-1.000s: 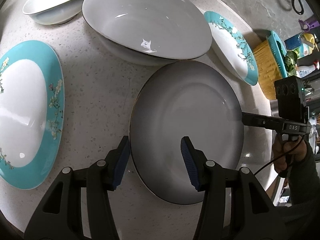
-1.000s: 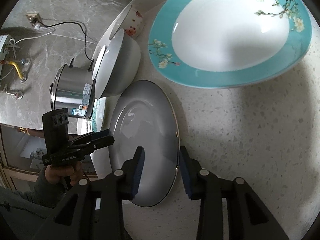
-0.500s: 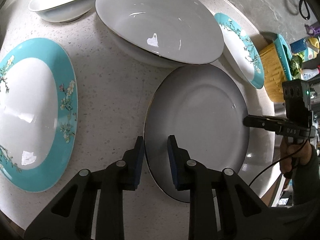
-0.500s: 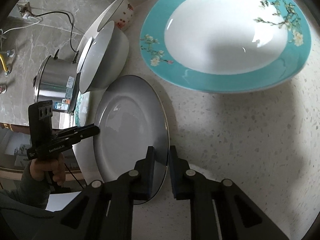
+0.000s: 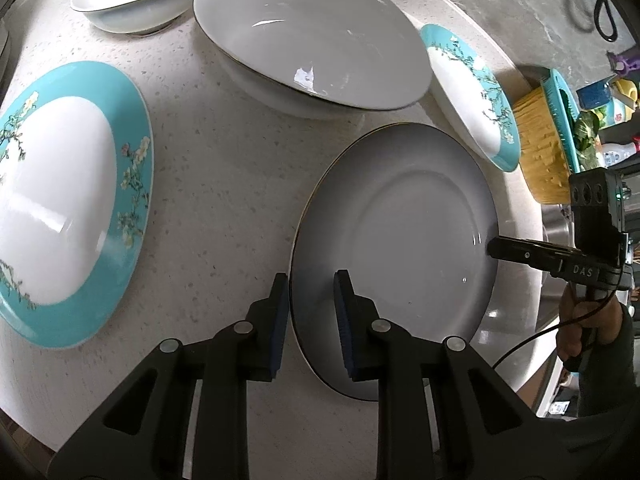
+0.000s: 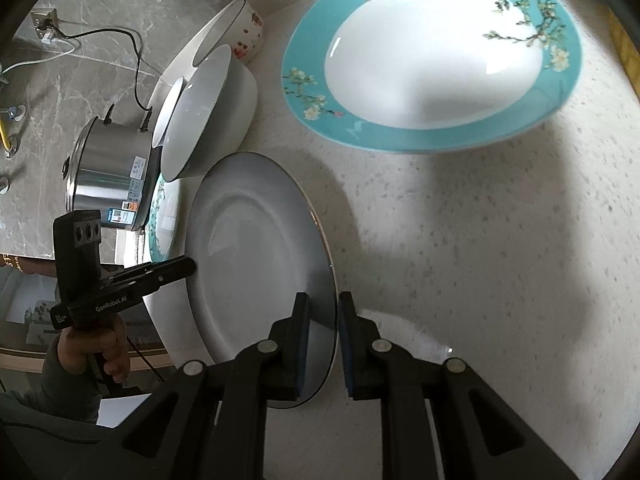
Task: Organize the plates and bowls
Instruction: 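Close the left tool on the grey plate rim while the right tool grips its rim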
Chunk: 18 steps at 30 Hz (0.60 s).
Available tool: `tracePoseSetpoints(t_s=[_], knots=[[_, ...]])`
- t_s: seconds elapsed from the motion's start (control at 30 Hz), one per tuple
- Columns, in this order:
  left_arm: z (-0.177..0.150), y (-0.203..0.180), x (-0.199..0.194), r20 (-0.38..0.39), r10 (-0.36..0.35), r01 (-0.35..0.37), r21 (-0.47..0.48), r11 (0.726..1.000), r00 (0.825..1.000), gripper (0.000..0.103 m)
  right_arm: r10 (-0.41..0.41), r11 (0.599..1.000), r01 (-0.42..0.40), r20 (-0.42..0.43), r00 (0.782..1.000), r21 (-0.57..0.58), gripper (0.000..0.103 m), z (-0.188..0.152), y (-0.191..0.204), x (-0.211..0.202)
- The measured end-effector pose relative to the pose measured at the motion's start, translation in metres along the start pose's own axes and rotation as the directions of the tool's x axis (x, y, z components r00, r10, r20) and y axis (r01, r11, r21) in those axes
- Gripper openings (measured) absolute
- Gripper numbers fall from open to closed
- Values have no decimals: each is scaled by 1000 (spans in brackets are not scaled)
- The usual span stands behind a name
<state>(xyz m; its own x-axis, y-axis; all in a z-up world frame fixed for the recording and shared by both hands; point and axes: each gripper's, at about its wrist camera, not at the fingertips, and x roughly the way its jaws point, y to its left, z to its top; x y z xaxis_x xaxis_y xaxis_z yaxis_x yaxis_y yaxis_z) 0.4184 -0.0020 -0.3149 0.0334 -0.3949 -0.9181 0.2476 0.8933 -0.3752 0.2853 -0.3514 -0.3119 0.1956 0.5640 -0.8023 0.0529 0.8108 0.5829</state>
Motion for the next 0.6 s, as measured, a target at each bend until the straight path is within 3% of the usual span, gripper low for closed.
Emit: tracePoseSetpoints(t_s=[0.27, 0.6], knots=[[-24, -25, -10, -7, -16, 16, 25, 1000, 1000, 20, -15, 1000, 15, 24, 1000, 22, 17, -22, 0, -28], [-61, -57, 9, -26, -23, 24, 55, 998, 999, 20, -45, 997, 43, 42, 998, 63, 17, -59, -21, -42]])
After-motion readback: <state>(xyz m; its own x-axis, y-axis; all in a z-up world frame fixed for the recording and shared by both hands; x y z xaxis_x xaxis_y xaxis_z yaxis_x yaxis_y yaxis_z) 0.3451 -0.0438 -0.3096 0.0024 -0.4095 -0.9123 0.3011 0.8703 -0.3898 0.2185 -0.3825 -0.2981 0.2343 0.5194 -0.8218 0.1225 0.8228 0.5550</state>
